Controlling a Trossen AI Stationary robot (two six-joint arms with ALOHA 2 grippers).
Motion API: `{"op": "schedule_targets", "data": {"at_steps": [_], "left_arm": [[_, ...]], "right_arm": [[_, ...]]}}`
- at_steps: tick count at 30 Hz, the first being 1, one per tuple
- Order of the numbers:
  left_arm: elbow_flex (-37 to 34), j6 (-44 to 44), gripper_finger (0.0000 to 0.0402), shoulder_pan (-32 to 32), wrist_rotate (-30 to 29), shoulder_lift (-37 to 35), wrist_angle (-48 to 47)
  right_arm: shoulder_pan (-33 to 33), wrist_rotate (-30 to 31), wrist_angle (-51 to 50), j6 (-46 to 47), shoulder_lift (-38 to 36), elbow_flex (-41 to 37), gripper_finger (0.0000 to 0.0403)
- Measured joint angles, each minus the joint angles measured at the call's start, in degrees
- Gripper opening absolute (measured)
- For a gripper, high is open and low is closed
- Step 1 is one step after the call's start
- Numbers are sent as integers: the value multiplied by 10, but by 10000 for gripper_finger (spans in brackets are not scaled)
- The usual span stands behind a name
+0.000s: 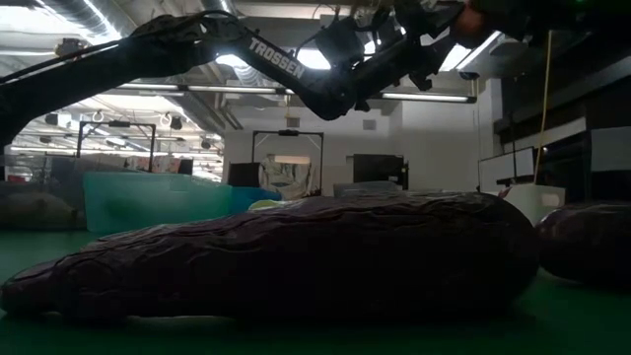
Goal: Sort produce into baskets
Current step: Put the red apple into the white bin
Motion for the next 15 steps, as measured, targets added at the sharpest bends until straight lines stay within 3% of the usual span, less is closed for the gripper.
{"op": "schedule_targets", "data": {"at_steps": [6,15], "left_arm": [[0,3,235,2,3,-1,-14],[0,8,274,8,11,-1,-32]], "right_arm": [[0,10,-3,3,0,0,248],[0,21,-12,2,0,0,235]]}}
